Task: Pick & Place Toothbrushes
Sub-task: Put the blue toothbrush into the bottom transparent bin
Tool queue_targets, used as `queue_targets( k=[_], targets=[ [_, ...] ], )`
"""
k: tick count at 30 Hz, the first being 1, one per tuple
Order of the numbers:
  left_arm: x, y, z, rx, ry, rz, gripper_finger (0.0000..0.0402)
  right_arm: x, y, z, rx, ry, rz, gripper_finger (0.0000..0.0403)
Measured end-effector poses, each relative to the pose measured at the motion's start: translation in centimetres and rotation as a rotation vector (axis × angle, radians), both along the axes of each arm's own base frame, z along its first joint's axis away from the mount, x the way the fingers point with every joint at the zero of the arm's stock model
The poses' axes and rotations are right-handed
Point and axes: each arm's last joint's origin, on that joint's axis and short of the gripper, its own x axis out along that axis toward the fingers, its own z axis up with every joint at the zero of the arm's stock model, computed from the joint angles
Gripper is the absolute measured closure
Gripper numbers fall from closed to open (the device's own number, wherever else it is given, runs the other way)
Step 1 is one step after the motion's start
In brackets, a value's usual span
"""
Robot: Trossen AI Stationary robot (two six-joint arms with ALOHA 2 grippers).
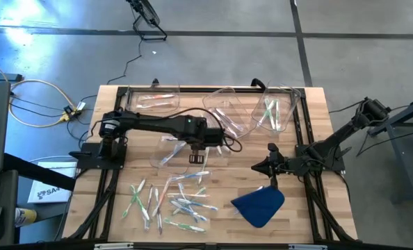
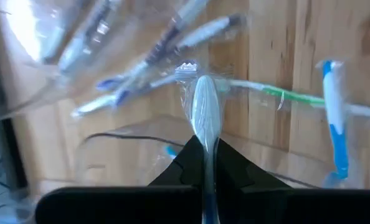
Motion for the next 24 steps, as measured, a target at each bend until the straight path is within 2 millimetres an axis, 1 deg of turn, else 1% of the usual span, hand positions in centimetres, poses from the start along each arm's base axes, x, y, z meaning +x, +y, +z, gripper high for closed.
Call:
queue_targets(
  k=[3, 5, 11, 15, 18, 22, 24],
  targets=[
    [0.1, 0.5, -1.4, -0.024, 0.007, -0.004, 0.0394, 0.0, 0.0, 0.0, 0.0, 0.0, 0.0, 0.0399],
    [0.0, 0.5, -1.9, -0.037, 0.027, -0.007, 0.0394, 0.0, 0.0, 0.0, 0.0, 0.001, 0.0, 0.0399],
    [0.4, 0.3, -1.7, -0.045, -0.006, -0.102, 0.0394, 0.0, 0.0, 0.0, 0.01, 0.0, -0.004, 0.0399],
    [0.6, 0.9, -1.7, -0.017, -0.009, -0.157, 0.0394, 0.0, 0.0, 0.0, 0.044, -0.001, -0.021, 0.0399],
    [0.6, 1.5, -1.6, 0.04, -0.004, -0.16, 0.0394, 0.0, -0.1, 0.0, 0.037, -0.011, -0.056, 0.0399],
    [-0.5, 2.2, -0.4, 0.108, 0.0, -0.147, 0.0394, 0.0, -0.2, 0.1, 0.029, -0.019, -0.086, 0.0399],
    [-1.9, 2.4, 0.2, 0.115, 0.023, -0.137, 0.0394, 0.0, -0.2, 0.1, 0.029, -0.024, -0.091, 0.0399]
  ],
)
